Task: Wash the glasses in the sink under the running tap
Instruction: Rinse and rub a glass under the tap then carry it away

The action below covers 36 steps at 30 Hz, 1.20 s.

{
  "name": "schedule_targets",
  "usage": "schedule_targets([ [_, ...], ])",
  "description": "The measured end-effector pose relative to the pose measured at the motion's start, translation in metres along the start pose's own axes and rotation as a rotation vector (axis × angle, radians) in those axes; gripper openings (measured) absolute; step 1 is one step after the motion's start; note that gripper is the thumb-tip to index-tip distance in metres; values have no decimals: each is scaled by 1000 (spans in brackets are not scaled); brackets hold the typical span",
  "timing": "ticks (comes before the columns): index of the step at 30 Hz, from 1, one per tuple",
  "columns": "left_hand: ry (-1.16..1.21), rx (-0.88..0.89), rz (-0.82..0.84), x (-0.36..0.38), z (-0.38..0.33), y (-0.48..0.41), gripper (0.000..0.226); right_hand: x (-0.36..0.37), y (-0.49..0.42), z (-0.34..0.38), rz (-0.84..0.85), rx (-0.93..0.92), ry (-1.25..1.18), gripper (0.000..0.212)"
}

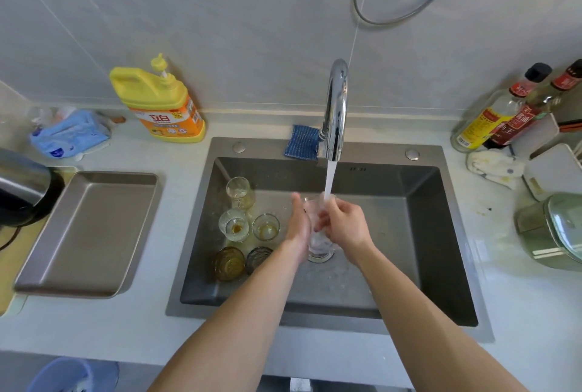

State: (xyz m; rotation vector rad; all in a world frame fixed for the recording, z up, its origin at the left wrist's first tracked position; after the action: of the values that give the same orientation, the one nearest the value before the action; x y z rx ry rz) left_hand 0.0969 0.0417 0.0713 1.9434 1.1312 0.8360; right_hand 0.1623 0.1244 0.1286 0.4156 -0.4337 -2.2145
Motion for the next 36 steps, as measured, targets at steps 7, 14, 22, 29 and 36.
schedule_targets([
  [7,-266,59,85,6,-1,8,107,-7,3,11,-63,-123,121,50],
  [14,-190,50,118,7,-3,6,98,-7,2,8,-158,-269,244,34],
  [22,-489,199,166,14,-14,26,90,-5,1,-11,-82,-113,66,47],
  [29,-294,-84,184,-3,-11,10,108,-11,1,4,-110,-207,199,28],
  [36,0,-205,190,-5,-20,23,40,0,3,-9,112,-219,81,54],
])
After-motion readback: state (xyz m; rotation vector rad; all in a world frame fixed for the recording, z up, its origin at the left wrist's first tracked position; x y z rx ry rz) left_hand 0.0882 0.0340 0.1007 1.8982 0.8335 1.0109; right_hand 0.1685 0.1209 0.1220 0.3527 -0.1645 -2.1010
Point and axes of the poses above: each hand's wrist, its own y-axis away from the middle knuckle, its own x-axis out of the palm, z = x × y, the point moved 4 cm from there along -y, towards the middle knuckle, and after that the axes turned 3 degrees about -x, right-handed, at the moved point
